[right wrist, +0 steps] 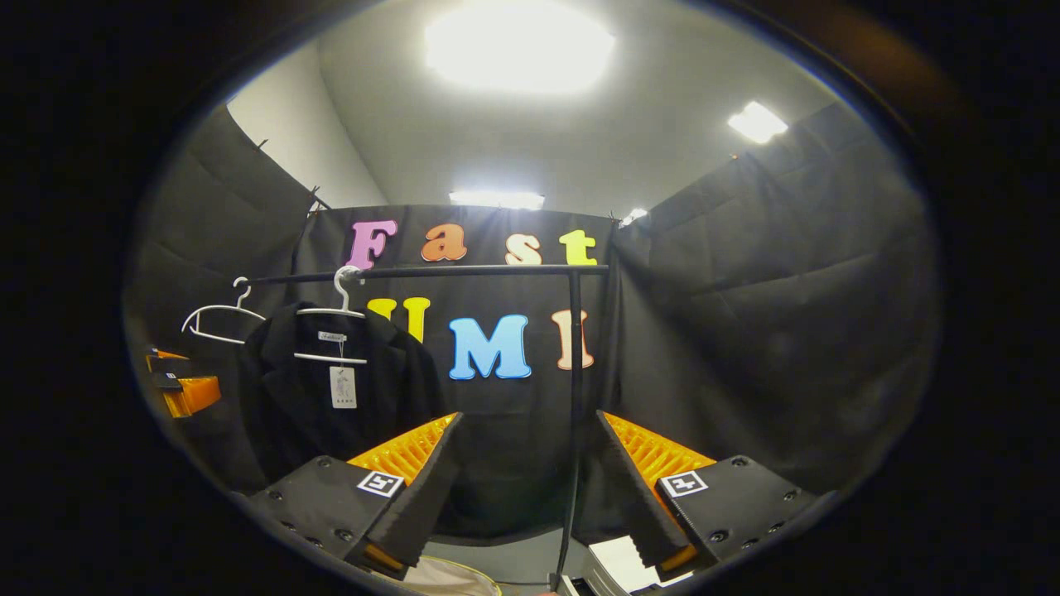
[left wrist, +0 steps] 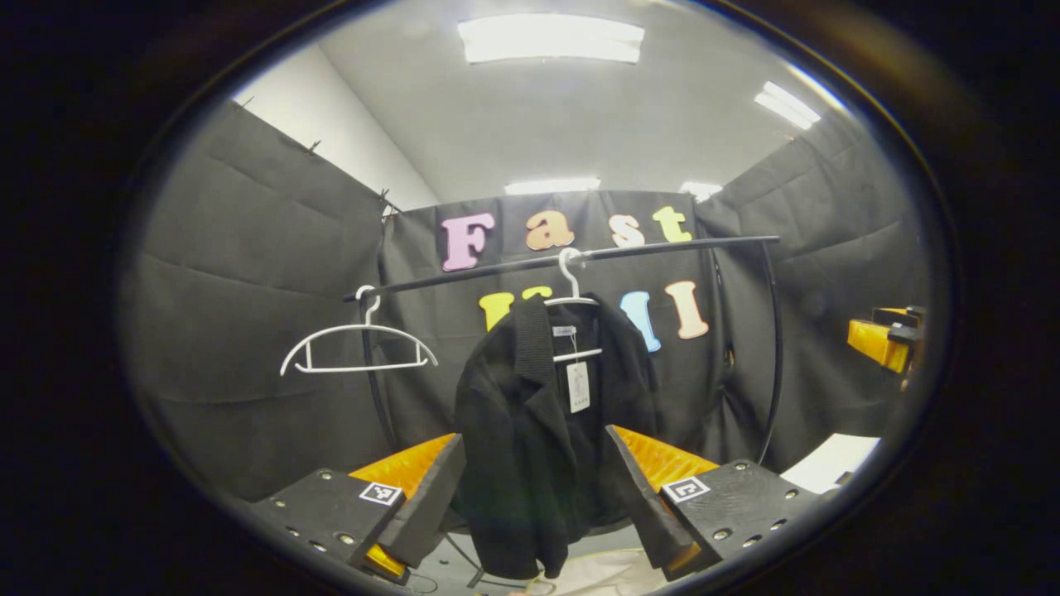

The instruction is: Grasp the clothes on the hanger with both hands and then place them into the laundry hamper below.

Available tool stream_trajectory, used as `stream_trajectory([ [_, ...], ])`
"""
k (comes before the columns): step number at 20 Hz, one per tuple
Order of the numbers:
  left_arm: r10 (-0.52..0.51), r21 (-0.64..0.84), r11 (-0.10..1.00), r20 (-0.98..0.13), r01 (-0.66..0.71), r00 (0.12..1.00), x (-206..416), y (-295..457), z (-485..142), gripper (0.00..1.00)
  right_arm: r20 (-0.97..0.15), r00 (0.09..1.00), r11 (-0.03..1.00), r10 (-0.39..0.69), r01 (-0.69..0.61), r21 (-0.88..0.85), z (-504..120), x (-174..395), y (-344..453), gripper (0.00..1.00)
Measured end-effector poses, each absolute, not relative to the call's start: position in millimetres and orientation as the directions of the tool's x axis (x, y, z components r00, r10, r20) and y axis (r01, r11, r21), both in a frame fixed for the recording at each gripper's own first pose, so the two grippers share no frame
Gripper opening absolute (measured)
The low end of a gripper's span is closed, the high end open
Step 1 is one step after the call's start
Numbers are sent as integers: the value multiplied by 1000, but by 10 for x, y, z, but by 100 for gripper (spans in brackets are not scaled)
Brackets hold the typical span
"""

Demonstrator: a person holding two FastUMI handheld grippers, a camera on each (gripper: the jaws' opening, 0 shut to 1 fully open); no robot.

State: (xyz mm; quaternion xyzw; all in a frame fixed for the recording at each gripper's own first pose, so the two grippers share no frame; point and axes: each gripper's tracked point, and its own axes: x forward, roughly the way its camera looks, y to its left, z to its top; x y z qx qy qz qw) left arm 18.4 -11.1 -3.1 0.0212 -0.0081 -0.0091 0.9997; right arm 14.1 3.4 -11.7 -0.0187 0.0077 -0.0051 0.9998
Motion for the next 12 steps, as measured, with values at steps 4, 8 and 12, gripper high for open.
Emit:
stream_trajectory([
  [4, -26, 50, 998, 21, 25, 999, 251, -112, -47, 99, -19, 1000, 999, -16, 15, -39, -138, 208, 77, 95],
  [8, -35, 51, 998, 16, 34, 999, 311, -83, -85, 99, -23, 1000, 999, -12, 11, -40, -153, 240, 206, 95],
  [12, -59, 53, 997, 22, 58, 998, 445, -29, -116, 99, -13, 1000, 999, -8, 8, -44, -143, 306, 389, 97],
])
